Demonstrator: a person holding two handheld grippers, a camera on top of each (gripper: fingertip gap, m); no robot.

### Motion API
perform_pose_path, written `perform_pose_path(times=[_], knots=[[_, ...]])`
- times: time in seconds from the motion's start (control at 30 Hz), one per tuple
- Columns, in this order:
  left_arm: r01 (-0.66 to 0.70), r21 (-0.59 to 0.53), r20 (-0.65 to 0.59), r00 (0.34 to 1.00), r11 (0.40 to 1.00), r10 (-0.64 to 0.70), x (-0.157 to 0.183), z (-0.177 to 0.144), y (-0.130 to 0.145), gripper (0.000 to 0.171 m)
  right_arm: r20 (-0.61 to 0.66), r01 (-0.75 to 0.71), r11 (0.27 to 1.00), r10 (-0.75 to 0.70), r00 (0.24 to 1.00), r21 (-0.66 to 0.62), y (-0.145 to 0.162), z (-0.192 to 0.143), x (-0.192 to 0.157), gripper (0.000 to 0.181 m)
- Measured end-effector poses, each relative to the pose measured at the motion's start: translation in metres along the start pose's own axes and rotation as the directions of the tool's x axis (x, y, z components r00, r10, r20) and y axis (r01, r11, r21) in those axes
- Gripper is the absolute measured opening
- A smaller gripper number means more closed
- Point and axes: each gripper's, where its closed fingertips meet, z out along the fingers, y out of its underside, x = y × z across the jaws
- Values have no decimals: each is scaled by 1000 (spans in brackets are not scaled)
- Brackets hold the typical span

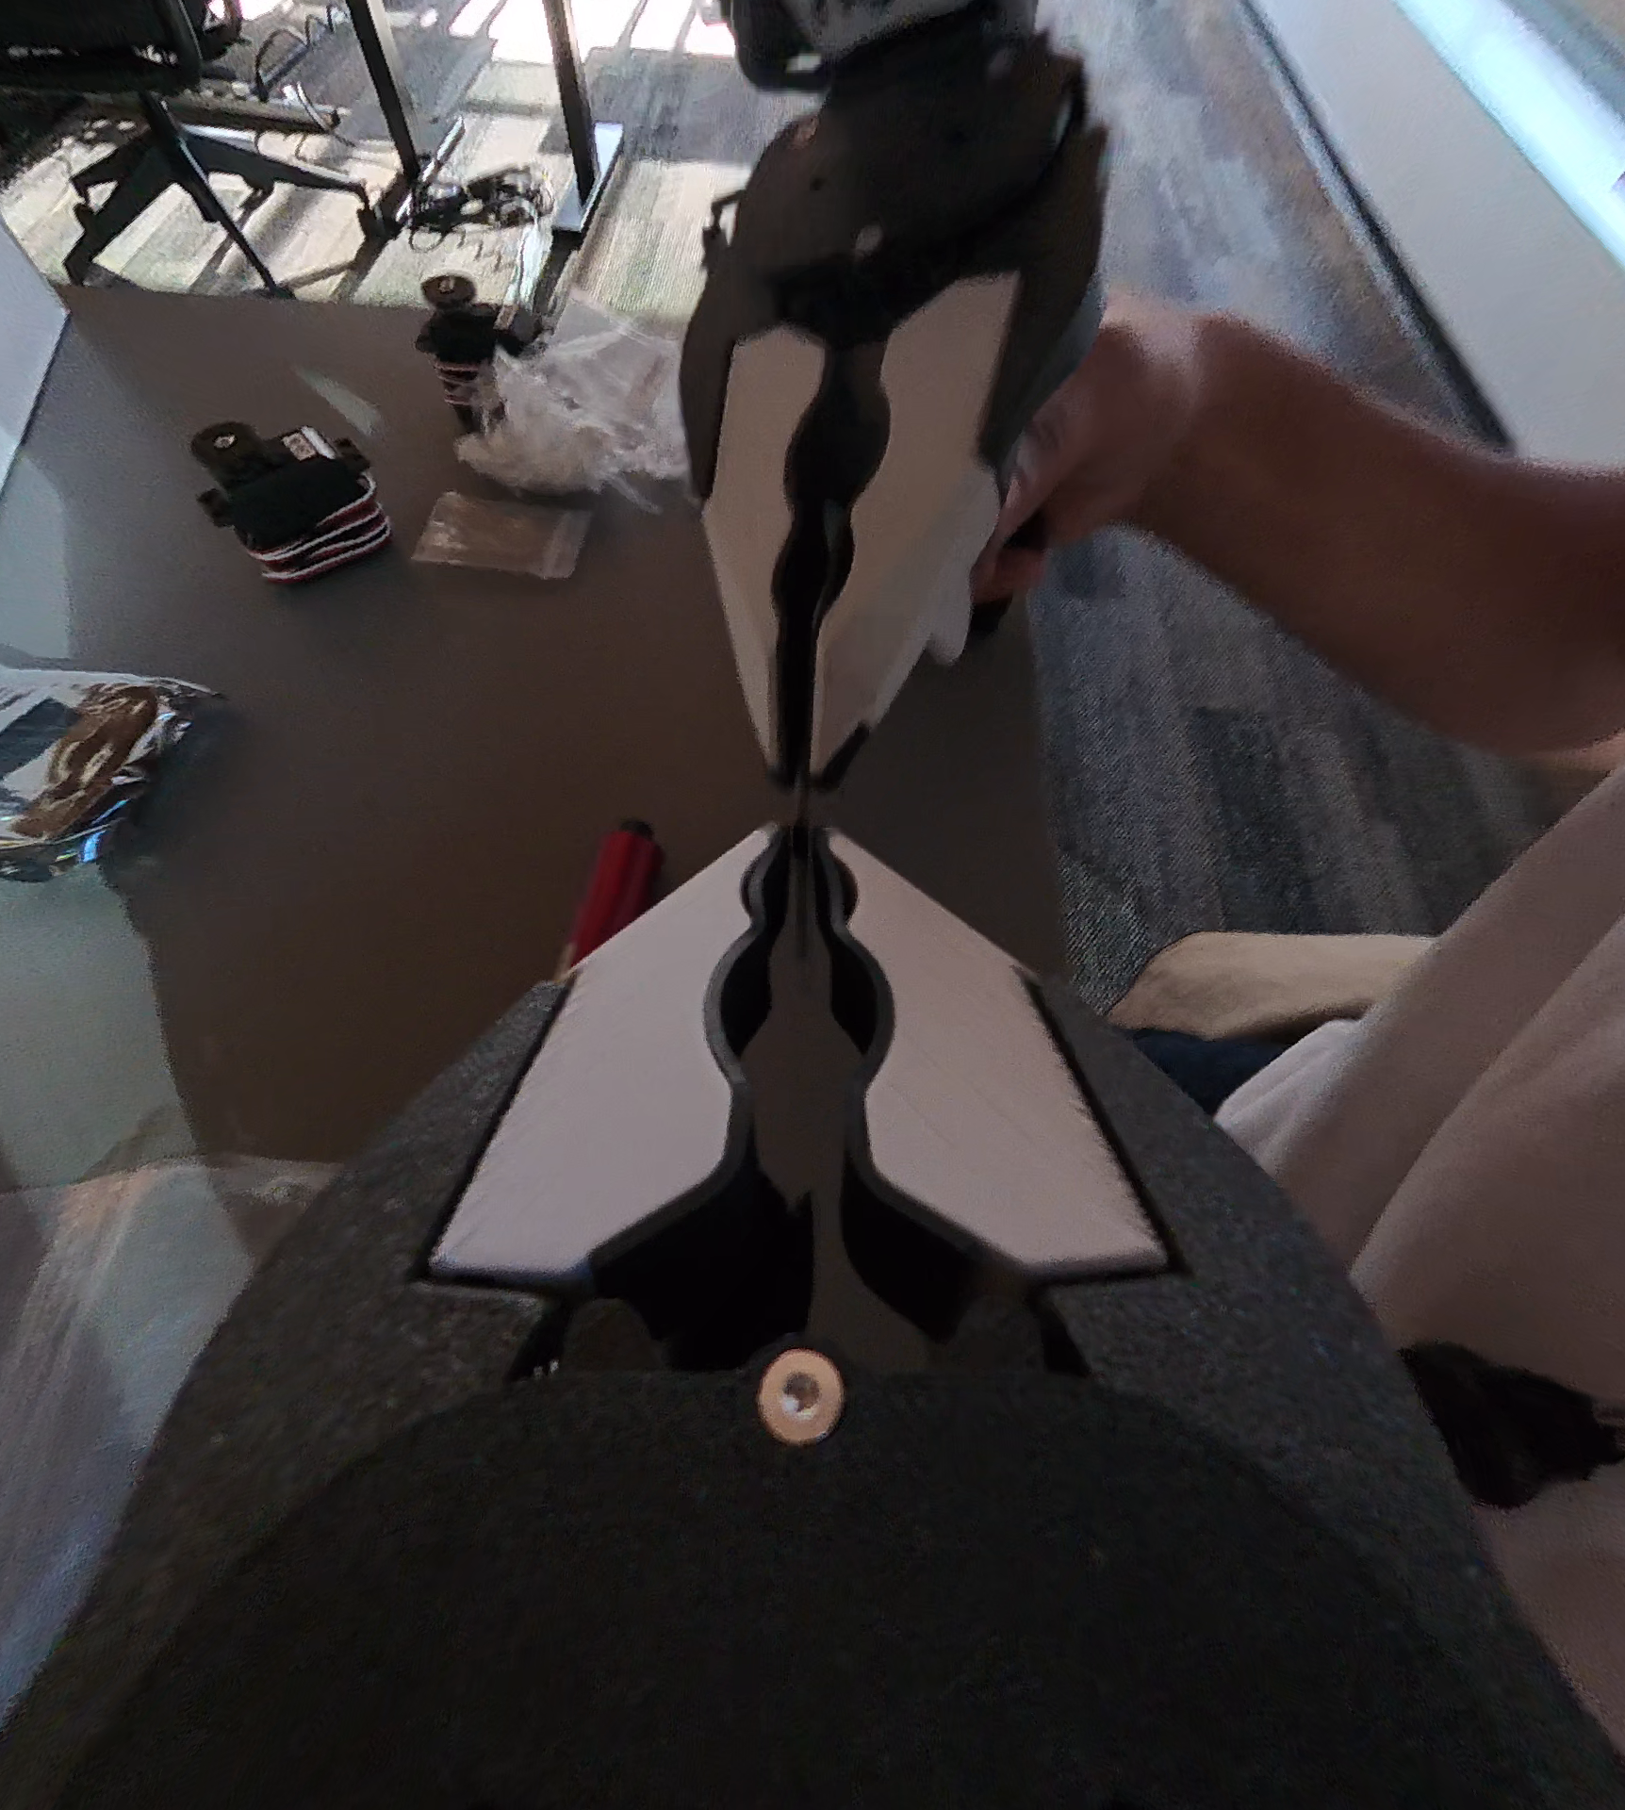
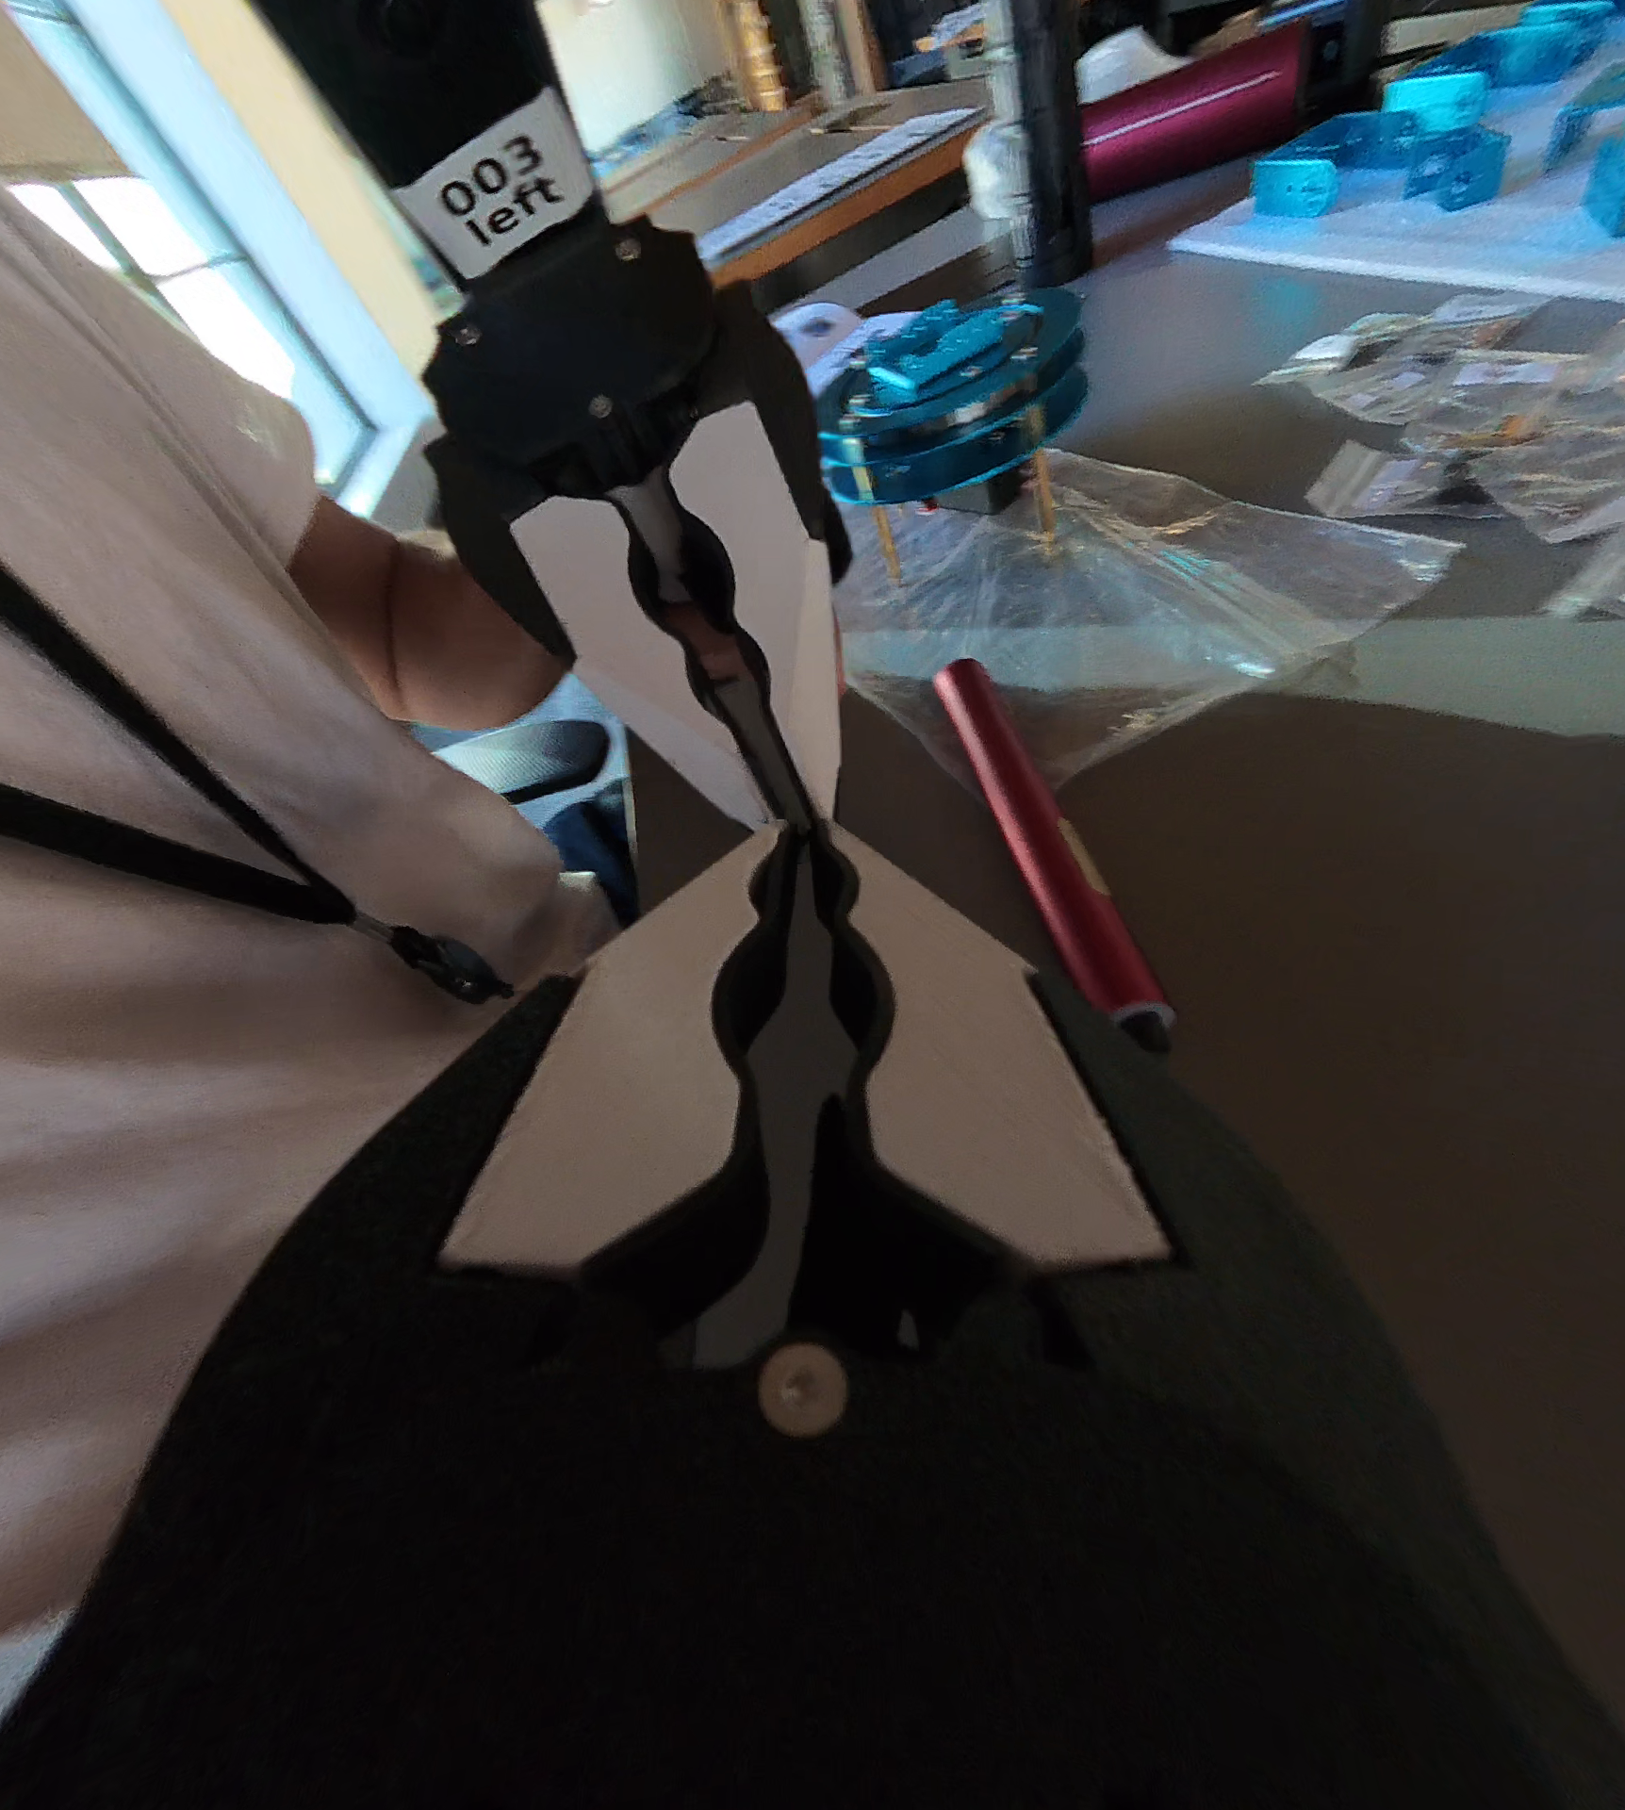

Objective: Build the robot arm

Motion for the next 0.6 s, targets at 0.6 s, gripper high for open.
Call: perform_pose_path(times=[0.6], knots=[[-226,-364,18,968,904,249,-58,36,51,20,-244,-252,909,341,908,332,-6,-66,42,1]])
